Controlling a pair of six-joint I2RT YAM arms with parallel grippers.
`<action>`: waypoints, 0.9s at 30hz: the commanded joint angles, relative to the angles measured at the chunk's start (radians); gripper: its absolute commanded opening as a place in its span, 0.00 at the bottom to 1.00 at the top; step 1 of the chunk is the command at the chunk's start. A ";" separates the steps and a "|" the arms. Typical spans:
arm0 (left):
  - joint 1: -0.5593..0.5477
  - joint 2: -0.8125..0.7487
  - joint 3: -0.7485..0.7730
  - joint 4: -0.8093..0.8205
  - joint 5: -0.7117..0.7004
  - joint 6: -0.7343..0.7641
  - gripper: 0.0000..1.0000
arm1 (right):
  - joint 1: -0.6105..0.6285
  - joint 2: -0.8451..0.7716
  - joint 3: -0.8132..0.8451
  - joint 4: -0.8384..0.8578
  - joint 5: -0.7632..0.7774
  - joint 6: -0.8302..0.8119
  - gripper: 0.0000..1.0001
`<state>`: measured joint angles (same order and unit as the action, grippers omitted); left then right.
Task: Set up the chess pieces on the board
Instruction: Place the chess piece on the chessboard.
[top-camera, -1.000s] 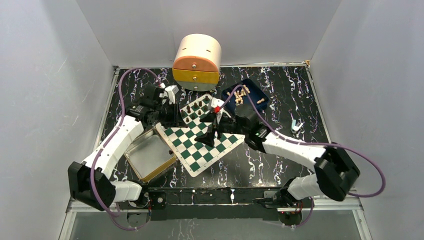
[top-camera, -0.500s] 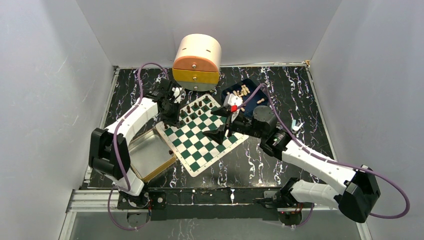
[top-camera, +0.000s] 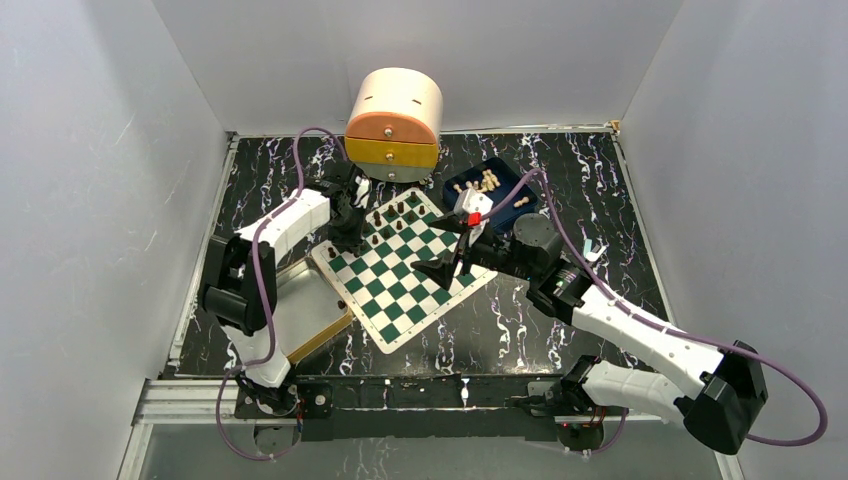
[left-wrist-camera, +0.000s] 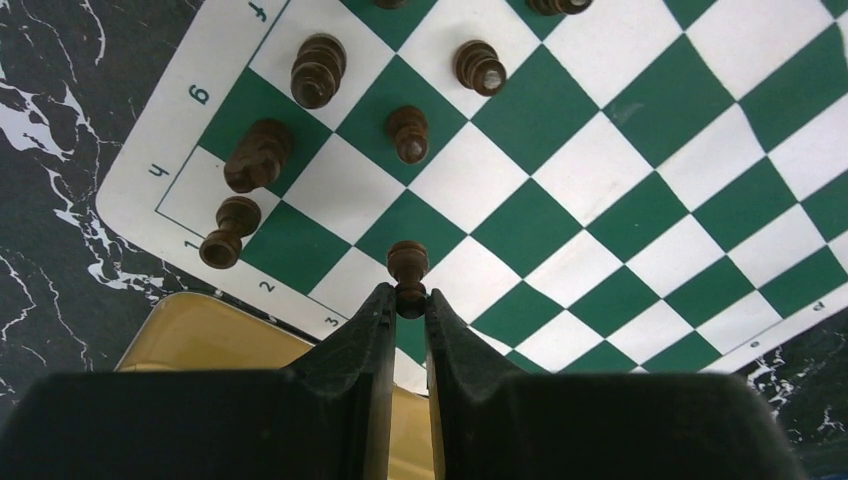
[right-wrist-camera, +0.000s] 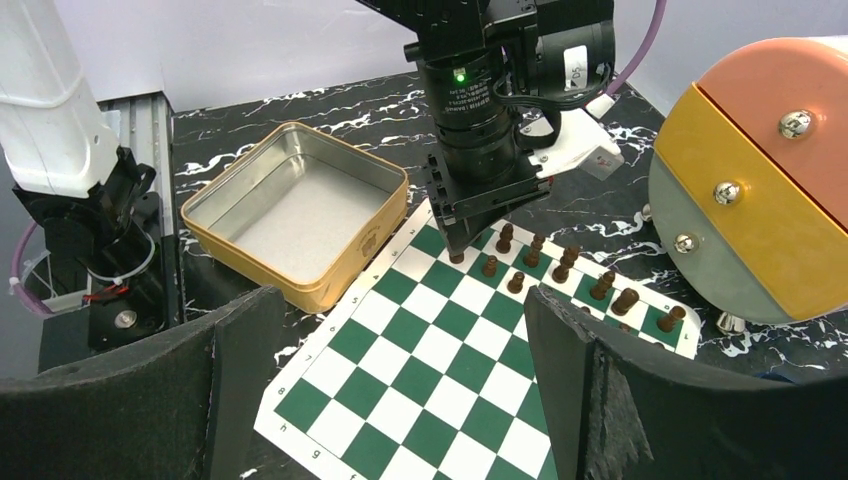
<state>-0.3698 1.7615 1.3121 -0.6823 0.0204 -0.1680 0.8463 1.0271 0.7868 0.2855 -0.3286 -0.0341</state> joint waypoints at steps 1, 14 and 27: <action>-0.003 0.017 0.045 0.005 -0.055 0.021 0.01 | 0.002 -0.029 0.000 0.022 0.022 -0.019 0.99; 0.010 0.058 0.031 0.024 -0.086 0.039 0.01 | 0.002 -0.037 0.014 0.006 0.035 -0.025 0.99; 0.023 0.081 0.014 0.034 -0.086 0.051 0.01 | 0.002 -0.029 0.024 0.004 0.036 -0.027 0.99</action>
<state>-0.3550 1.8294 1.3270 -0.6476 -0.0463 -0.1299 0.8463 1.0122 0.7868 0.2596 -0.3069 -0.0555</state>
